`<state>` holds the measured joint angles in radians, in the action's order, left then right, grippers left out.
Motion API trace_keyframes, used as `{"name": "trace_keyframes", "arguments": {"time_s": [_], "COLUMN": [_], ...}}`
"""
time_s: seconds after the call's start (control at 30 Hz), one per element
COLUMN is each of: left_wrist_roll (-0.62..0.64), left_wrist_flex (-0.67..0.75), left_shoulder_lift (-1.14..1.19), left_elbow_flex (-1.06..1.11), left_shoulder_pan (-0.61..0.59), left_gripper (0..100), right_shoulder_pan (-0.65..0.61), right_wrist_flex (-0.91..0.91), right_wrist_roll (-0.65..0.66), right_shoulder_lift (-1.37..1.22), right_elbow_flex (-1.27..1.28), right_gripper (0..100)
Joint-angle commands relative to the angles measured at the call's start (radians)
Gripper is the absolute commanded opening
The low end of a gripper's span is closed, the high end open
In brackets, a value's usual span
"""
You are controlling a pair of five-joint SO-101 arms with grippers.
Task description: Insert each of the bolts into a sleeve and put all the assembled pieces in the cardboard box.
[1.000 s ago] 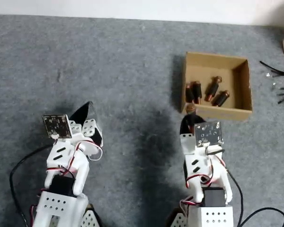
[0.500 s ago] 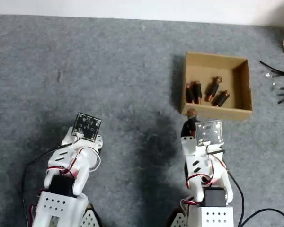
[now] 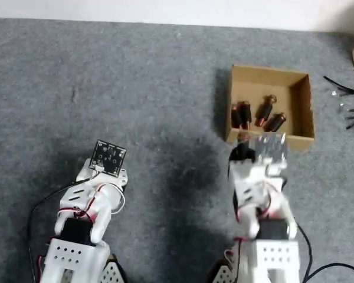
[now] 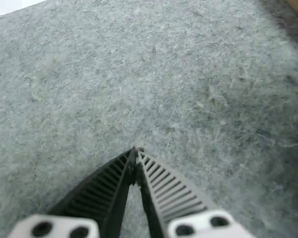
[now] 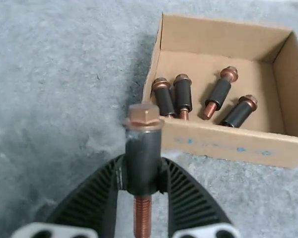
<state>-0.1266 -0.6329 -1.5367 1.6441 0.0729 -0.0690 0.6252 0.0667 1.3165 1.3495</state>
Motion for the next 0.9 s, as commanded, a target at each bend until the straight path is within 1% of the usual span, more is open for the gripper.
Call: {"name": "trace_keyframes", "arguments": {"time_s": [0.0,0.1,0.2,0.27,0.4,0.5,0.57,0.6,0.67,0.87], "left_wrist_roll": [-0.008,-0.008,-0.008,-0.008,-0.008,-0.008,-0.008,-0.006,-0.006,-0.006], "left_wrist_flex": [-0.002,0.0,0.043,0.069,0.077,0.077,0.077,0.077,0.077,0.077], "left_shoulder_lift": [-0.012,-0.012,-0.012,-0.012,-0.012,-0.012,-0.012,-0.012,-0.012,-0.012], "left_elbow_flex": [-0.056,-0.056,-0.035,-0.024,-0.022,-0.022,-0.022,-0.024,-0.024,-0.024], "left_shoulder_pan": [0.007,0.005,0.004,0.004,0.007,0.008,0.008,0.008,0.01,0.01], "left_gripper": [1,1,1,1,1,1,1,1,1,1], "right_shoulder_pan": [0.018,0.018,0.024,0.058,0.13,0.182,0.203,0.211,0.22,0.223], "right_wrist_flex": [-0.07,-0.085,-0.085,-0.085,-0.085,-0.082,-0.081,-0.081,-0.081,-0.081], "right_wrist_roll": [-0.081,-0.15,-0.267,-0.37,-0.594,-0.773,-0.859,-0.873,-0.859,-0.694], "right_shoulder_lift": [-0.38,-0.627,-0.843,-0.967,-1.187,-1.319,-1.394,-1.426,-1.486,-1.581], "right_elbow_flex": [-0.325,-0.532,-0.728,-0.835,-0.984,-1.055,-1.087,-1.101,-1.136,-1.21], "right_gripper": [0.5,0.5,0.5,0.5,0.5,0.5,0.5,0.5,0.5,0.9]}}
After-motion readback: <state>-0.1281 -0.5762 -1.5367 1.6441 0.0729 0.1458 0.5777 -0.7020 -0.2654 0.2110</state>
